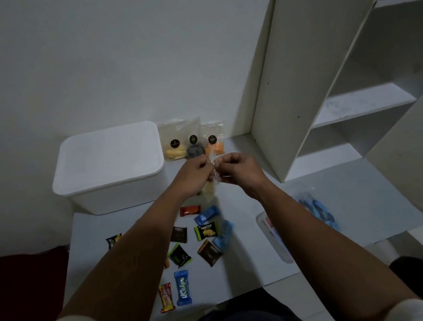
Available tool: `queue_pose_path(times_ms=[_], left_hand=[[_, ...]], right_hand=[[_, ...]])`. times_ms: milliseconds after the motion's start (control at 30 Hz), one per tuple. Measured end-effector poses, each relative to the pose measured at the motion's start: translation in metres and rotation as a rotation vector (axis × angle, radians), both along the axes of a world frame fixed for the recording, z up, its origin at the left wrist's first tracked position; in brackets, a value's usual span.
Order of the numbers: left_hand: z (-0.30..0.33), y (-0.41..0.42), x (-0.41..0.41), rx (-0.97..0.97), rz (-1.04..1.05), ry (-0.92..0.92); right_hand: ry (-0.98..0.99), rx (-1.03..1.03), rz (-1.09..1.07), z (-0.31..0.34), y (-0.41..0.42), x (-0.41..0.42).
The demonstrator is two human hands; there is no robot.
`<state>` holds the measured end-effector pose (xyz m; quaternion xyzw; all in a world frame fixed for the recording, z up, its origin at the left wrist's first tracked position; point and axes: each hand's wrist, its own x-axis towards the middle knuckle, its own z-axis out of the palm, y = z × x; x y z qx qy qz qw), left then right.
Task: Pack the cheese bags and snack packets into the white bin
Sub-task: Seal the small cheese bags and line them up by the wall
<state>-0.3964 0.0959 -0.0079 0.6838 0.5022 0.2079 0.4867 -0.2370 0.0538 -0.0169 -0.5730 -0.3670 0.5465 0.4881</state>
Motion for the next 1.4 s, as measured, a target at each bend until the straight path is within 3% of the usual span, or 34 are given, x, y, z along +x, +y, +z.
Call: queue_pose_path(times_ms=[367,600,700,833,967,1067,1200,1267,1333,1400], left_hand=[[-0.016,0.064,0.051,-0.107,0.073,-0.049],[-0.036,0.095,0.084,-0.074,0.064,0.010],[-0.047,0.106,0.099,-0.056,0.140,0.019],[-0.063,0.134,0.118,-0.266,0.231,-0.167],[-0.073,0.156,0.144,-0.401,0.289,-0.330],[-0.084,0.161,0.154,-0.444,0.318,-0.344],[-0.113,0.162,0.161,-0.247,0.472,-0.119],[-0.128,0.165,0.166,-0.377,0.591,-0.095],[-0.138,0.171,0.173,-0.659,0.665,-0.226],[-0.143,0.180,0.181,-0.812,0.677,-0.377]], right_hand=[[-0.135,-0.050,0.052,-0.013,0.075,0.051],[-0.128,-0.096,0.015,-0.018,0.099,0.074],[-0.262,-0.086,0.037,-0.032,0.104,0.084],[-0.428,0.052,0.143,-0.063,0.104,0.104],[-0.444,-0.038,-0.027,-0.097,0.116,0.125],[-0.435,-0.061,-0.142,-0.114,0.139,0.136],[-0.407,-0.089,-0.223,-0.134,0.178,0.149],[-0.422,-0.084,-0.231,-0.144,0.195,0.155],[-0.426,-0.092,-0.226,-0.155,0.210,0.158],[-0.413,-0.102,-0.213,-0.165,0.223,0.159]])
